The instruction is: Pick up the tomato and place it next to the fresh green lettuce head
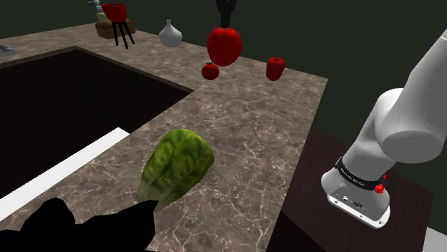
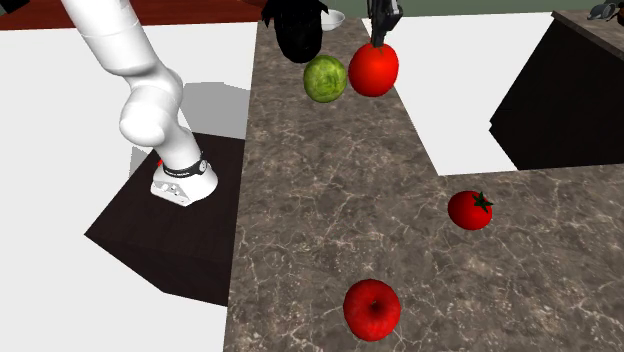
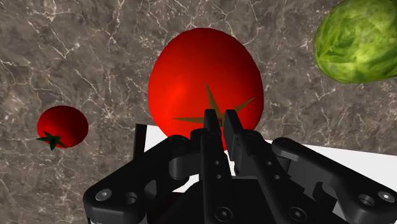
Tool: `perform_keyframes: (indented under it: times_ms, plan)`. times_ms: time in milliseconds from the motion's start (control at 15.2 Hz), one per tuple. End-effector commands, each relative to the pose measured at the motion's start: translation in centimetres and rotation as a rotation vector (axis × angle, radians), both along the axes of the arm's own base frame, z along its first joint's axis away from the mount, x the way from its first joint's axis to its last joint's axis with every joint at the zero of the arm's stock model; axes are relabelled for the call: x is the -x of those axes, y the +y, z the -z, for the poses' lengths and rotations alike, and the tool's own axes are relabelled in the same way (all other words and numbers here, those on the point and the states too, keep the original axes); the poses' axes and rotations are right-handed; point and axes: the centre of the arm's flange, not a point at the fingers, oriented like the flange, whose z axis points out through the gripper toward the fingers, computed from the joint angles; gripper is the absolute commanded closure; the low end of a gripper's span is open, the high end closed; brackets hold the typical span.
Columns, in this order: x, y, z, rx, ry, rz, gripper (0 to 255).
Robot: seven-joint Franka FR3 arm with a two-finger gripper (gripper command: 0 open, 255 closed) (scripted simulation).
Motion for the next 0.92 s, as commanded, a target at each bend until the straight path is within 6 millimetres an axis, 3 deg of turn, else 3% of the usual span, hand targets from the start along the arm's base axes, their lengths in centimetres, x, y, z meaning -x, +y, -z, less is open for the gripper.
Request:
perform_keyframes:
  times_ms: [0, 858]
  plan:
    - [-0.1, 2.6, 0.1, 0.000, -0.001, 0.002, 255]
    - [0.4, 19.8, 0.1, 0.000, -0.001, 0.002, 255]
